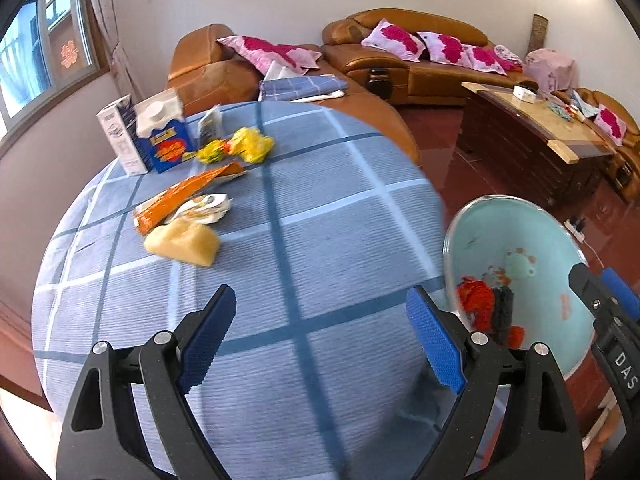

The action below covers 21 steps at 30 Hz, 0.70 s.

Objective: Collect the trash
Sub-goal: 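Move both open grippers back over the table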

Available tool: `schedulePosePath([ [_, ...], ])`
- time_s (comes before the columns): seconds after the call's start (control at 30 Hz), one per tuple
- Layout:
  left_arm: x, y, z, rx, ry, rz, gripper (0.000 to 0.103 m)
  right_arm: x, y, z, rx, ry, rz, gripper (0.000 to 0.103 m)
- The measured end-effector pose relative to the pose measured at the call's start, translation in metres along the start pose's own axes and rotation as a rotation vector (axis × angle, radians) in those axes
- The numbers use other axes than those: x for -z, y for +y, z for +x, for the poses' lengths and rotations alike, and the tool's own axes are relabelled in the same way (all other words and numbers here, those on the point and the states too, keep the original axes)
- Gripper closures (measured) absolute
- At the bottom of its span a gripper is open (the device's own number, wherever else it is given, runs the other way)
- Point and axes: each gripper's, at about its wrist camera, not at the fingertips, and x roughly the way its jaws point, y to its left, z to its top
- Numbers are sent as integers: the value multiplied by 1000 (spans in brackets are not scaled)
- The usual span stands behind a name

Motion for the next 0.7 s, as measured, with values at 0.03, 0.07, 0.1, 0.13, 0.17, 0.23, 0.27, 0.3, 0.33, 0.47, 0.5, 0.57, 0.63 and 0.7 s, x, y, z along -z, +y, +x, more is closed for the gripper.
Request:
schedulePosePath([
  [0.03, 1, 8, 1, -4, 3, -6, 18, 0, 8, 1, -10, 3, -16, 48],
  [0.07, 2, 17, 3, -9, 7, -14, 18, -1, 16, 3, -18, 7, -28, 48],
  [0.1, 3, 25, 4, -14, 9, -23, 18, -2, 22, 5, -27, 12, -39, 48],
  [0.13, 3, 35, 6, -20, 13, -36, 18, -3, 31, 8, -39, 20, -54, 48],
  [0.17, 4, 45, 8, -26, 17, -49, 18, -2, 37, 9, -48, 26, -65, 48],
  [0.23, 6, 68, 14, -49, 29, -76, 18, -3, 53, 15, -66, 37, -91, 48],
  [0.27, 6, 79, 17, -62, 36, -89, 18, -3, 60, 16, -72, 39, -101, 48],
  [0.3, 6, 92, 21, -79, 43, -104, 18, -4, 70, 19, -81, 42, -117, 48],
  [0.33, 6, 105, 25, -98, 52, -117, 19, -5, 78, 21, -91, 45, -129, 48],
  [0.47, 2, 144, 35, -149, 63, -142, 19, -9, 105, 32, -125, 63, -157, 49],
  [0.5, 0, 154, 37, -160, 60, -150, 19, -10, 111, 34, -134, 67, -164, 49],
  [0.57, -6, 168, 40, -167, 55, -154, 19, -13, 125, 39, -150, 73, -181, 49],
  [0.63, -13, 181, 48, -158, 58, -143, 19, -16, 136, 42, -163, 77, -199, 49],
  [0.7, -22, 190, 55, -152, 55, -129, 19, -20, 147, 45, -173, 75, -214, 49],
])
